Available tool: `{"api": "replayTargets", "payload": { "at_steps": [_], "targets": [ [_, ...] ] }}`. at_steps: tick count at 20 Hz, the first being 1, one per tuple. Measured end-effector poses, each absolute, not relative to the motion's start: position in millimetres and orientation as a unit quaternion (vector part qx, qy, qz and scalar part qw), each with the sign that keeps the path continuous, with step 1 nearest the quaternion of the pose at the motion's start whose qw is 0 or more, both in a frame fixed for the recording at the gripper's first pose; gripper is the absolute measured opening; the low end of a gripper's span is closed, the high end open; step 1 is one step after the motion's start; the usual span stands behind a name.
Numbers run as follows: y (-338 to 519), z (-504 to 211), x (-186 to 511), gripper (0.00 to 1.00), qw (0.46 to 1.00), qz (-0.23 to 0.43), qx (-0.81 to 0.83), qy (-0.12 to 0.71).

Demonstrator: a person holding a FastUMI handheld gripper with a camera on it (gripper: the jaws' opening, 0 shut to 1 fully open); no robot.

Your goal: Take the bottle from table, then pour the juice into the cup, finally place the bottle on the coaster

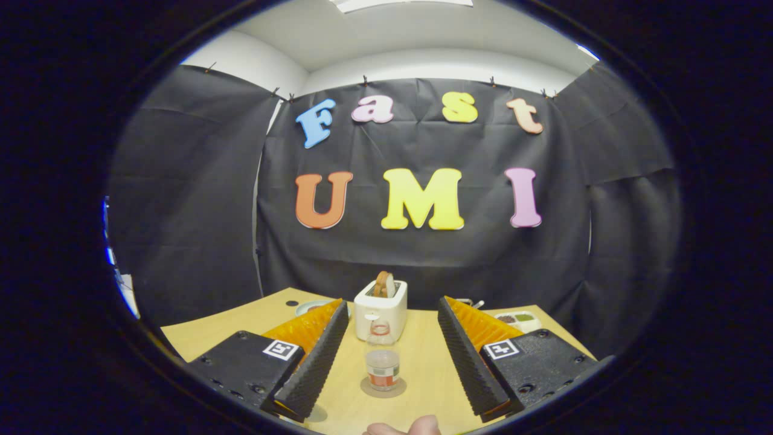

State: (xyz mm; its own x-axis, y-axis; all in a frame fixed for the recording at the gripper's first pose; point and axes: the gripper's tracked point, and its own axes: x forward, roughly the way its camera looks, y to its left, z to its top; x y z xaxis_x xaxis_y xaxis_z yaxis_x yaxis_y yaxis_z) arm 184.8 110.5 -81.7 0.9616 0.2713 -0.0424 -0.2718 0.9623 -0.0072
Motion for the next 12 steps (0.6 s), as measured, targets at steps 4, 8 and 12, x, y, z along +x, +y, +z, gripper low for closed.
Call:
{"api": "replayTargets", "payload": {
  "at_steps": [4, 8, 12],
  "targets": [
    [74, -16, 137, 0.95, 0.995, 0.091, -0.025, -0.019],
    [58, 15, 84, 0.96, 0.996, 0.074, -0.036, -0.023],
    [46, 22, 36, 0.96, 0.997, 0.067, -0.007, -0.031]
  ]
}}
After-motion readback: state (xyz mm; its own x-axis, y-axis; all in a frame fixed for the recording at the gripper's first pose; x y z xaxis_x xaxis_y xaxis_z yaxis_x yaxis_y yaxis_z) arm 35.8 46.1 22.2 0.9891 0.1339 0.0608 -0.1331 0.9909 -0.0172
